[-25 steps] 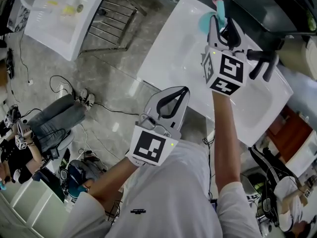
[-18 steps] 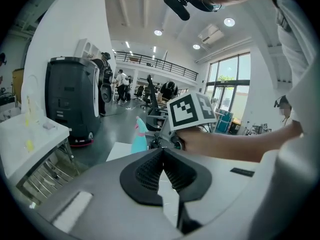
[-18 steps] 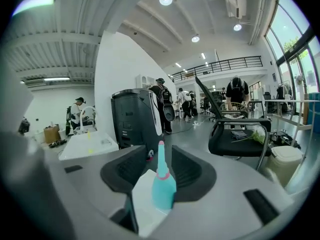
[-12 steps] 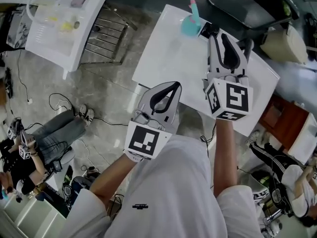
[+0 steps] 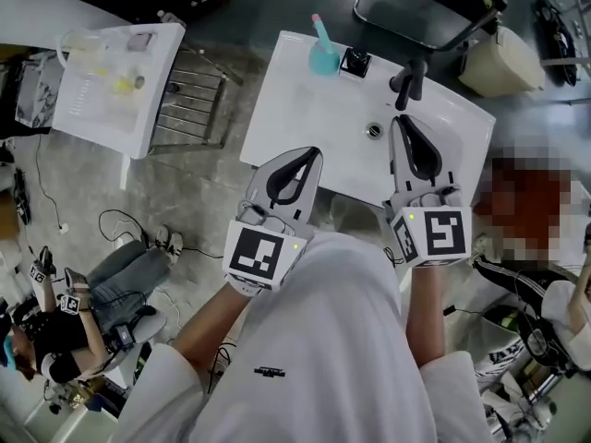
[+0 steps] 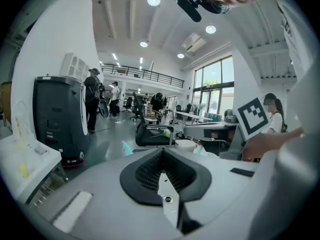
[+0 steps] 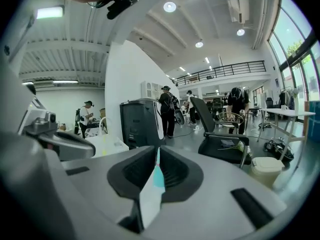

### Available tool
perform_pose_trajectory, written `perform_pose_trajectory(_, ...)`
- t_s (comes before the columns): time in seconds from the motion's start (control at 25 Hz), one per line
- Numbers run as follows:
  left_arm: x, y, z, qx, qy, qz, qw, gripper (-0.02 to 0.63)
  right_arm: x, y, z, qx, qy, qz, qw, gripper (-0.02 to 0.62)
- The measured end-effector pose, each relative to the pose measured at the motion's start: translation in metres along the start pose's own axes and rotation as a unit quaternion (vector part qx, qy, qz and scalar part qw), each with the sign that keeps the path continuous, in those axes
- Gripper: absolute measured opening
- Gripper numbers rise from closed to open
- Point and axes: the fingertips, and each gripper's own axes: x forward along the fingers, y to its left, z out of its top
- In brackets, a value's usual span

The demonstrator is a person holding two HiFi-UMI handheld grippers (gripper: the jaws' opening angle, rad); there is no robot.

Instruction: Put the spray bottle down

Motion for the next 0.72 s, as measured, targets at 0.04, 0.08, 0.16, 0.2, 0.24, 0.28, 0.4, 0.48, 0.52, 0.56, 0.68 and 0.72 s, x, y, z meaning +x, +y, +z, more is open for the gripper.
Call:
perform_pose_trajectory(0.04,0.0,-0.003,0.003,0.004,-0.002,-0.003,1.0,0.005,-0.009,-0.002,0.0,-0.003,0.0,-0.004,1.0,0.025)
perform_pose_trajectory(0.08,0.001,-0.006,0.005,0.009,-0.003,-0.005,0.9999,0.005,-0.018,-0.005,0.0,-0.005,0.001,-0.01,1.0,0.023)
perform_pose_trajectory(0.16,0.002,-0.01,0.01,0.016,-0.007,-0.009,0.9998,0.005,-0.034,-0.012,0.0,-0.005,0.001,-0.021,1.0,0.02)
perform_pose_trajectory(0.2,0.002,-0.012,0.012,0.019,-0.008,-0.01,0.9997,0.005,-0.042,-0.015,0.0,-0.004,0.0,-0.028,1.0,0.02)
perform_pose_trajectory(0.24,0.002,-0.013,0.013,0.021,-0.008,-0.012,0.9997,0.005,-0.048,-0.018,0.0,-0.004,0.0,-0.034,0.999,0.02)
perform_pose_trajectory(0.28,0.002,-0.015,0.014,0.023,-0.008,-0.013,0.9996,0.005,-0.054,-0.021,0.0,-0.004,0.0,-0.039,0.999,0.018)
perform_pose_trajectory(0.4,0.003,-0.02,0.016,0.027,-0.009,-0.016,0.9995,0.005,-0.069,-0.029,-0.001,-0.002,-0.001,-0.052,0.999,0.018)
perform_pose_trajectory(0.48,0.004,-0.023,0.018,0.031,-0.01,-0.017,0.9993,0.004,-0.076,-0.033,-0.003,0.0,-0.001,-0.058,0.998,0.018)
perform_pose_trajectory(0.52,0.004,-0.025,0.019,0.033,-0.011,-0.017,0.9992,0.005,-0.078,-0.034,-0.004,0.002,0.0,-0.061,0.998,0.018)
perform_pose_trajectory(0.56,0.004,-0.027,0.021,0.035,-0.013,-0.017,0.9992,0.003,-0.081,-0.036,-0.006,0.004,0.001,-0.062,0.998,0.018)
perform_pose_trajectory(0.68,0.005,-0.03,0.024,0.037,-0.017,-0.016,0.999,0.005,-0.084,-0.038,-0.011,0.011,0.004,-0.064,0.998,0.018)
perform_pose_trajectory(0.72,0.006,-0.03,0.024,0.038,-0.018,-0.015,0.999,0.005,-0.085,-0.039,-0.012,0.012,0.004,-0.063,0.998,0.018)
